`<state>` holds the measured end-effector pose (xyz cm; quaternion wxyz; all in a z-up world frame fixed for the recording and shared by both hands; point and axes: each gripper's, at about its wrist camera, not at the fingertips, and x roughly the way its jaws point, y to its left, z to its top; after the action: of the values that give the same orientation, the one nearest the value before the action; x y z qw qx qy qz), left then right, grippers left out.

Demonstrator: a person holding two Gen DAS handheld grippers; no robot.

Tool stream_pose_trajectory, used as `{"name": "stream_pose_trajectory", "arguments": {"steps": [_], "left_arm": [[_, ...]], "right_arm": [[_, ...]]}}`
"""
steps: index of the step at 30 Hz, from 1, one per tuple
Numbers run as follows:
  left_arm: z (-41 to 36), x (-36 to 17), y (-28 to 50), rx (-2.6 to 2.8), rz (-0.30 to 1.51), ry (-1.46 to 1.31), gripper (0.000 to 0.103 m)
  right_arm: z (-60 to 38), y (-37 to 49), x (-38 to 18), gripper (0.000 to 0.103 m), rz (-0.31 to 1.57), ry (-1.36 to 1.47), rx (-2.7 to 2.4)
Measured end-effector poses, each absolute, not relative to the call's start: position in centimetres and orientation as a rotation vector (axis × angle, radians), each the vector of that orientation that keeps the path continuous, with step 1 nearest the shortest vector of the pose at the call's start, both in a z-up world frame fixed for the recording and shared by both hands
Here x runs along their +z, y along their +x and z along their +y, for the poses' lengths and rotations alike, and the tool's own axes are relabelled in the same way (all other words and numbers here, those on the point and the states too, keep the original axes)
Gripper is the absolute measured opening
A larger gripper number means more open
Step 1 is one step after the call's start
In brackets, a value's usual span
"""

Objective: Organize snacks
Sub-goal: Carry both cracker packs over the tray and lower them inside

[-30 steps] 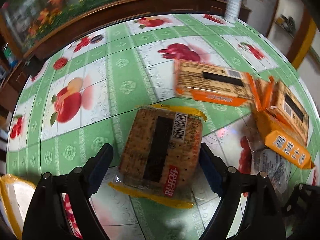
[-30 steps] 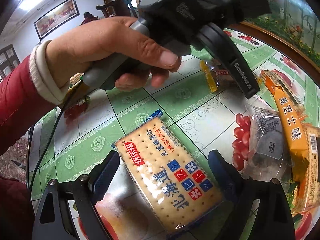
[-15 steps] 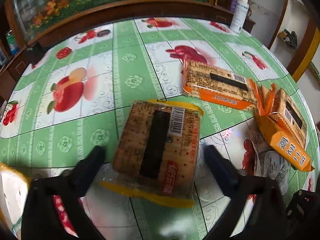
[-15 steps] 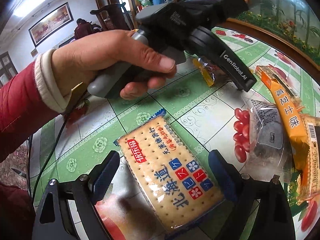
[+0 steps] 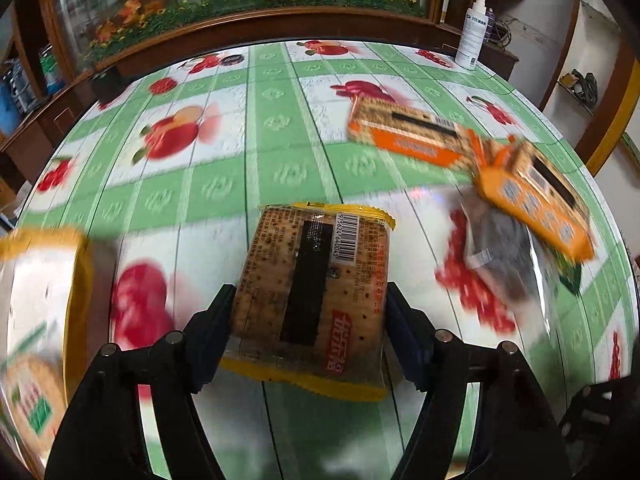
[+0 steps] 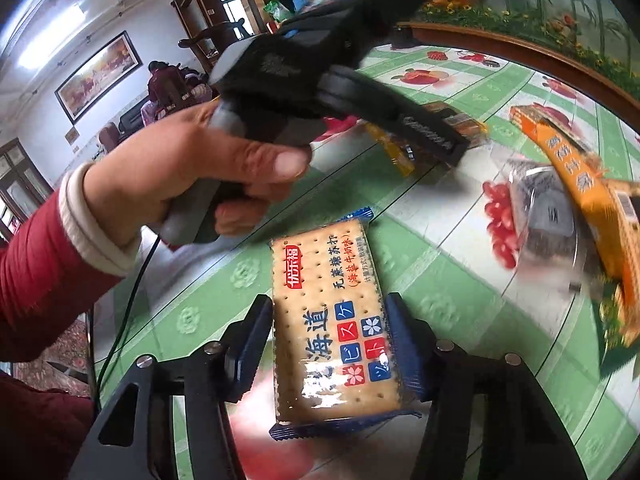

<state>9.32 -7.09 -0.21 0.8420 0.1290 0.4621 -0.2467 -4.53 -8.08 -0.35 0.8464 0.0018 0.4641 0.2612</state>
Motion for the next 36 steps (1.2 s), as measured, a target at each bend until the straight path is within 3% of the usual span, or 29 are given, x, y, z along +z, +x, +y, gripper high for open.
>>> {"name": "stream_pose_trajectory", "arguments": {"steps": [22,36], "left_arm": [[5.6,4.3,-2.2,-0.348,0.847,0.059,0.071],[12.3,5.2,-4.0,-0.202,0.796,0.047,0.071]], "right_arm": [[-11.8,-10.1,1.0,0.058,0.844,0.301,0.404],[-5.8,-8.8,2.9,0.058,0.81,0.32,0.506]]}}
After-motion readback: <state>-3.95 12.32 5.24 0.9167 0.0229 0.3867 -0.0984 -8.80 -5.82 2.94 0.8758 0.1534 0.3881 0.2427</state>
